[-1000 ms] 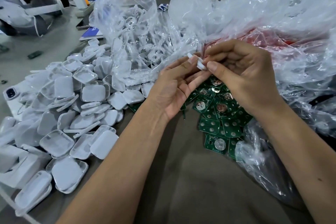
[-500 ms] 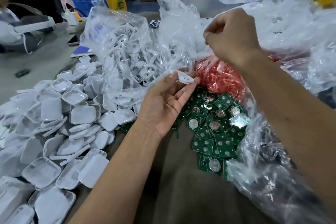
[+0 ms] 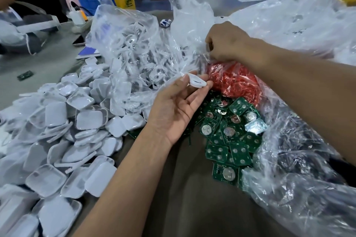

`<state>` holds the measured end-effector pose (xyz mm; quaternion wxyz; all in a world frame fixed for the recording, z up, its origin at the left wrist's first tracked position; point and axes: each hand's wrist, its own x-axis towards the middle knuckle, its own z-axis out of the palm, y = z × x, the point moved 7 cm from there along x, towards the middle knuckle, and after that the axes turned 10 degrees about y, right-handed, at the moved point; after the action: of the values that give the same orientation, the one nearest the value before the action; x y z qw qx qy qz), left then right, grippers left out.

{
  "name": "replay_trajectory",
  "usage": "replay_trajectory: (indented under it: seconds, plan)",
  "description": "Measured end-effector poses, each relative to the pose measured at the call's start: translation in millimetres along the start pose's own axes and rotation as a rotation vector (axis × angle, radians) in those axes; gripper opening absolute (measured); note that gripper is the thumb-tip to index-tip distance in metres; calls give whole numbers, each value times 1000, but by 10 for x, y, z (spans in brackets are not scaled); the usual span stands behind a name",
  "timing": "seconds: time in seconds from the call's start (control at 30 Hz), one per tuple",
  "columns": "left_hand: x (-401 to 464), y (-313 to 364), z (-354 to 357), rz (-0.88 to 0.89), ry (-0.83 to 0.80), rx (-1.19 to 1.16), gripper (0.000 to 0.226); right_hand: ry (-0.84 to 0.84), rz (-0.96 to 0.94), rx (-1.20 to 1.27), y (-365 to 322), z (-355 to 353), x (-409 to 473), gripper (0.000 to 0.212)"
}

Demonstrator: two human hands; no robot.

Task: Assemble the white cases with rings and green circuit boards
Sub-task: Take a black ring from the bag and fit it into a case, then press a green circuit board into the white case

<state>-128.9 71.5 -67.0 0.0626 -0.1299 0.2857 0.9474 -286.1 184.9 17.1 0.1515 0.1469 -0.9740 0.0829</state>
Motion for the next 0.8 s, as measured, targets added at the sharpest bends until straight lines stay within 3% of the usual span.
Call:
replay_trajectory:
  seconds: [0.1,0.17,0.33,0.6,0.7,0.8]
  plan:
    - [0,0,6,1,-7,7,57,30,-8,64,27,-3,-32,22]
    - [-5,-6,5,0,-7,11,55,42,-52,123,1,5,-50,12]
    - [-11,-18,5,-3,-1,24,51,-52,-74,193,-11,26,-46,21]
    - [-5,-4,6,9,-6,35,59,114,24,256,141,-201,-68,14]
    - [-4,1,12,12,-32,40,65,224,154,417,292,-334,-144,14]
    - [-7,-11,24,-9,-76,20,66,375,357,826,395,-446,-413,12]
